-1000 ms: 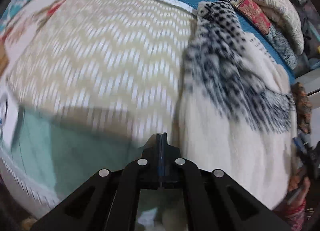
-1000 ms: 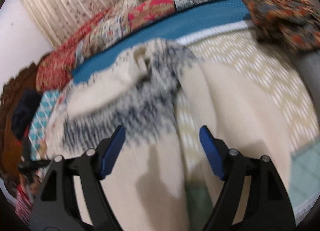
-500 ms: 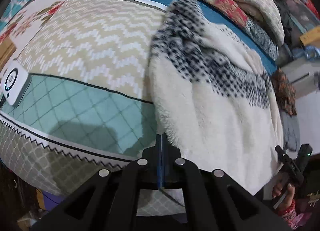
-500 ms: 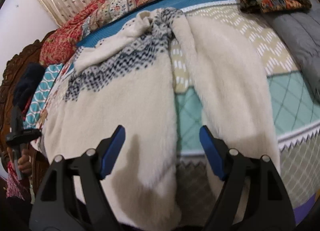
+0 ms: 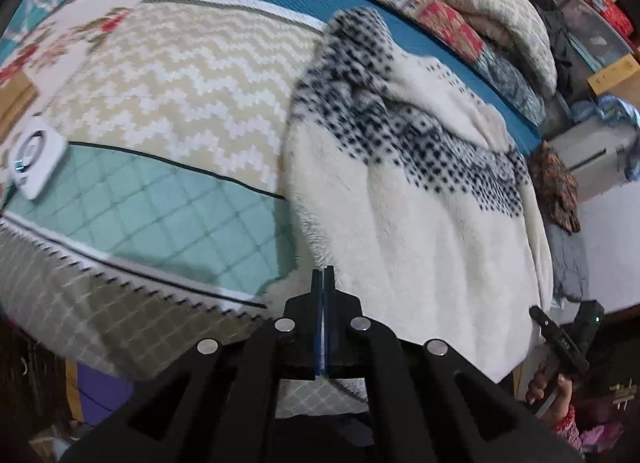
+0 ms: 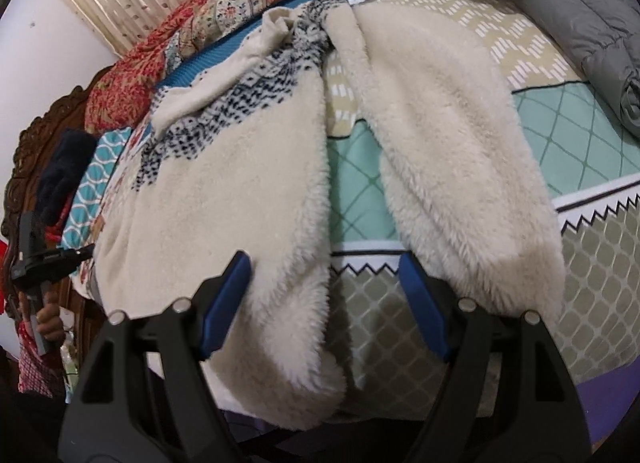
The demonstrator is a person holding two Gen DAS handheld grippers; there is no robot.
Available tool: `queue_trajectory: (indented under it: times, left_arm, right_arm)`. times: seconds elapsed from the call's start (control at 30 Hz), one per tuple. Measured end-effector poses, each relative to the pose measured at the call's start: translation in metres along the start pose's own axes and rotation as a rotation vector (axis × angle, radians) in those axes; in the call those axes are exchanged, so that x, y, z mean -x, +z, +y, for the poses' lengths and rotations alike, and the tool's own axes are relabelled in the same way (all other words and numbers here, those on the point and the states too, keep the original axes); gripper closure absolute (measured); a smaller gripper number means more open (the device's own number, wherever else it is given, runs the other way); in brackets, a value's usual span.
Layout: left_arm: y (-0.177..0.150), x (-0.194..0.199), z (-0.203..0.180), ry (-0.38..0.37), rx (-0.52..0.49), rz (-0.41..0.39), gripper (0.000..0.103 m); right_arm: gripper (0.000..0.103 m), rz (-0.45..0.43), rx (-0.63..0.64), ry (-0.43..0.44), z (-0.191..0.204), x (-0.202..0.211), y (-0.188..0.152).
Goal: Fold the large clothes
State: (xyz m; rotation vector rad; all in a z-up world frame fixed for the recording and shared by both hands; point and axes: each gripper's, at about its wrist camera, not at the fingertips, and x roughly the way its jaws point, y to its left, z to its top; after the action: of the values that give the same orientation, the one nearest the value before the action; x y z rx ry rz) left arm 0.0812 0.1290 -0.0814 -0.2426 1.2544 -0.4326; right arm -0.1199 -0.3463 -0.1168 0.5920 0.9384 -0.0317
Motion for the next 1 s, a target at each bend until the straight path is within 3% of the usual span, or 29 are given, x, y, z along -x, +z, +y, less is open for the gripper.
queue_trajectory:
  times: [0.07,0.1,0.23,0.27,0.37,0.5,0.57,0.67,0.8,0.9,1.0]
  left_arm:
    - [0.002,-0.008,-0.001,-0.025,0.021,0.029,0.001]
    - [0.004,-0.008,0.002,-0.08,0.055,0.024,0.001]
    - [0.003,0.023,0.014,-0.273,0.137,-0.139,0.001]
    - [0.002,0.027,0.014,-0.267,0.126,-0.16,0.003]
    - [-0.006,0.03,-0.001,-0.133,-0.017,-0.185,0.01]
    - [-0.02,0.01,0.001,-0.116,-0.102,-0.133,0.023]
    - [-0.026,0.003,0.006,-0.083,-0.102,-0.124,0.035]
    - [-0.027,-0.003,0.008,-0.05,-0.096,-0.128,0.043]
    - [-0.022,-0.003,0.01,-0.035,-0.078,-0.102,0.044]
    - [-0.018,0.019,0.017,-0.025,-0.056,-0.19,0.044]
    - [-0.017,0.016,0.025,-0.061,-0.03,-0.135,0.046]
  right_arm:
    - [0.029,0.0,0.002,0.001,0.0,0.0,-0.001]
    - [0.029,0.001,0.001,0.002,-0.001,0.001,-0.001]
    - [0.029,-0.002,-0.011,0.005,-0.001,0.001,-0.004]
    - [0.029,-0.001,-0.009,0.002,-0.001,0.001,-0.004]
    - [0.028,0.002,-0.007,-0.006,0.0,-0.002,-0.002]
    - [0.027,0.0,0.001,-0.011,0.0,-0.003,-0.002]
    - [0.027,-0.002,0.005,-0.013,0.001,-0.003,-0.002]
    - [0.026,0.002,0.002,-0.015,0.002,-0.004,-0.003]
    - [0.024,0.003,0.007,-0.022,0.004,-0.005,-0.004]
    - [0.024,0.007,0.013,-0.027,0.005,-0.006,-0.004]
    - [0.023,0.019,0.024,-0.033,0.006,-0.008,-0.002]
